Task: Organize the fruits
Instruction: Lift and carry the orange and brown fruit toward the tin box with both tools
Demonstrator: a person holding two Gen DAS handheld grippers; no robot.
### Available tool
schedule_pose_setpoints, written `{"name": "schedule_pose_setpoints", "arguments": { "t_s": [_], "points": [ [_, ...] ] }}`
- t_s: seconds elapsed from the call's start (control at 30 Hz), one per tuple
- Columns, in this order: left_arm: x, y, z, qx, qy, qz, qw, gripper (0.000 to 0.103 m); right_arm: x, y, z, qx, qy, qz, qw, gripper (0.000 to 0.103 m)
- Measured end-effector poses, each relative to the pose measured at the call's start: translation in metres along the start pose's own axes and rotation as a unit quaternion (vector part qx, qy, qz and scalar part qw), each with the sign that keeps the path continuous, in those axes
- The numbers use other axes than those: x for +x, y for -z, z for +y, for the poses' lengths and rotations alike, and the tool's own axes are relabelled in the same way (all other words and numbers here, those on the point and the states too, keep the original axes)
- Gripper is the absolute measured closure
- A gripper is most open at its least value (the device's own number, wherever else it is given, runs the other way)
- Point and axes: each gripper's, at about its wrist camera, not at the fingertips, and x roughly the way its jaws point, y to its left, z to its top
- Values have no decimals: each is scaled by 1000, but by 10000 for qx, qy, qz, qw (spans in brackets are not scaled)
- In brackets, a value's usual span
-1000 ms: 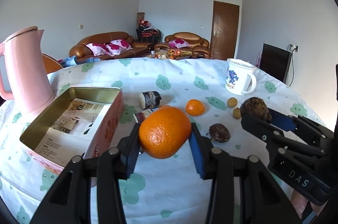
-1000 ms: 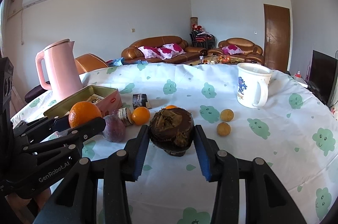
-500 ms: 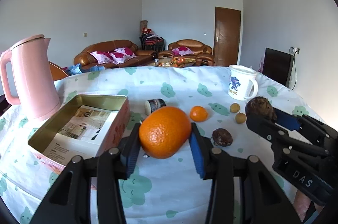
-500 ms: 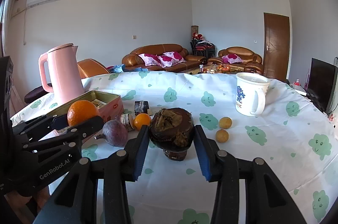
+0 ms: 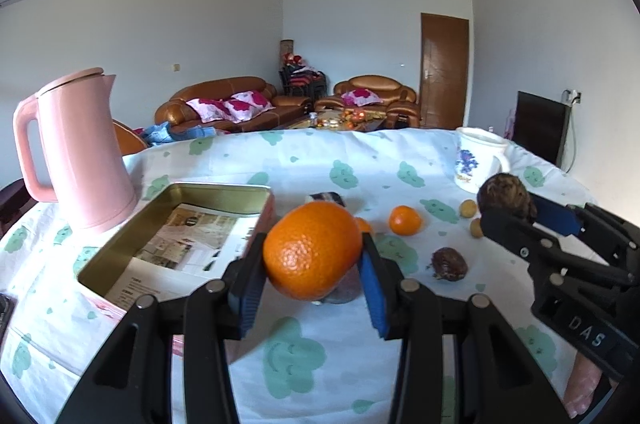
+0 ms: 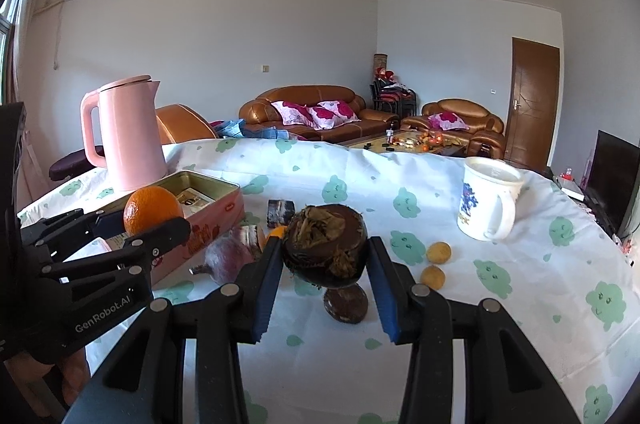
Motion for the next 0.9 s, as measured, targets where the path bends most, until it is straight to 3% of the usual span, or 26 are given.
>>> {"name": "schedule_pose_setpoints", "arguments": {
  "t_s": [0.9],
  "points": [
    [13,-15,73,-154,-704,217,9972,58,45,-40,49,-340,-640,265,9970,58]
  ]
}}
